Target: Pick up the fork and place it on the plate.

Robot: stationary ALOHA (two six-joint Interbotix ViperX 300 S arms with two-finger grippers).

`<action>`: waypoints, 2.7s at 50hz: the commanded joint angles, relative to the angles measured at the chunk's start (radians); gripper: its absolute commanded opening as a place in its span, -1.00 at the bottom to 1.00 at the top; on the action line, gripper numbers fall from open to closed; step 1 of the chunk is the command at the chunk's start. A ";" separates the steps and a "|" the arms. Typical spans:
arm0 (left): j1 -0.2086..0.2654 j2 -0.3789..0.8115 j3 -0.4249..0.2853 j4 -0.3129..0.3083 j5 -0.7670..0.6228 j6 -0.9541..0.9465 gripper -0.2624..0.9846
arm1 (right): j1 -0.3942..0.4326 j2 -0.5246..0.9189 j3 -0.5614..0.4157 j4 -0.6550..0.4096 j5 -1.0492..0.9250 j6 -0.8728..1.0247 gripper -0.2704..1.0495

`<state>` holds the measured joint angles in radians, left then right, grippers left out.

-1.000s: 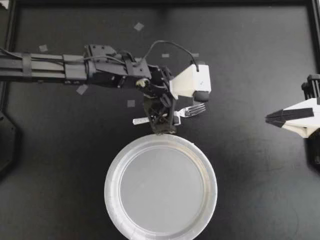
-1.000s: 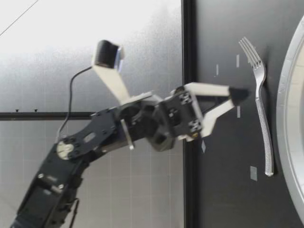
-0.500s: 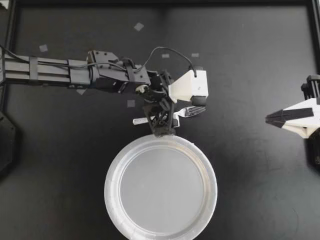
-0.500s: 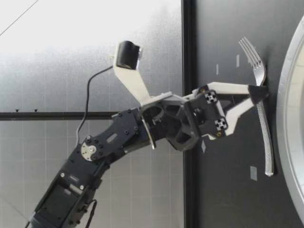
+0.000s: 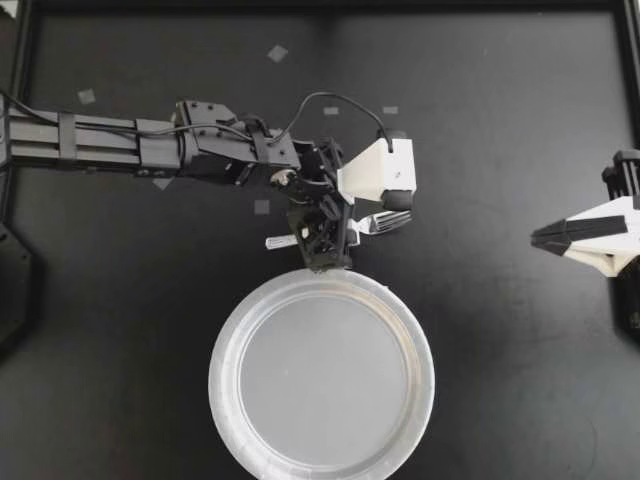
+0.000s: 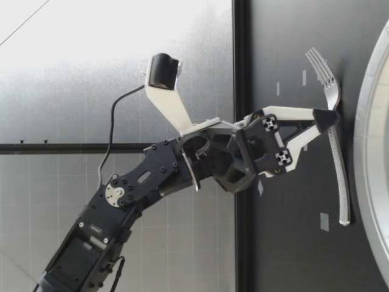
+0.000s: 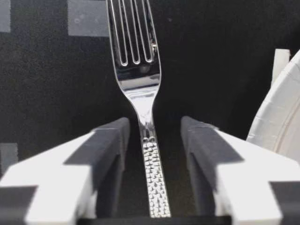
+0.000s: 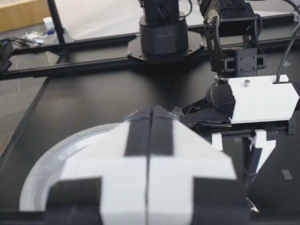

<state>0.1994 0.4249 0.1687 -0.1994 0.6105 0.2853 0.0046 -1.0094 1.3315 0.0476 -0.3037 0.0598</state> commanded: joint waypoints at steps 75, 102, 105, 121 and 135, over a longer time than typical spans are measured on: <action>-0.087 -0.449 0.037 -0.021 -0.548 -0.008 -0.39 | -0.014 0.100 -0.163 -0.035 -0.048 -0.101 0.48; -0.192 -0.523 0.291 0.011 -1.209 -0.069 -0.39 | -0.014 0.523 -0.233 0.029 -0.495 -0.066 0.40; -0.195 -0.514 0.285 0.028 -1.218 -0.078 -0.39 | -0.014 0.569 -0.252 0.029 -0.526 -0.052 0.41; -0.210 -0.497 0.284 0.094 -1.289 -0.155 -0.39 | -0.014 0.658 -0.299 0.029 -0.561 -0.028 0.41; -0.210 -0.471 0.282 0.161 -1.341 -0.255 -0.39 | -0.014 0.683 -0.307 0.028 -0.600 -0.035 0.38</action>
<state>-0.0107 -0.0368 0.4786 -0.0537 -0.7133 0.0430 -0.0046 -0.3252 1.0477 0.0752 -0.8790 0.0276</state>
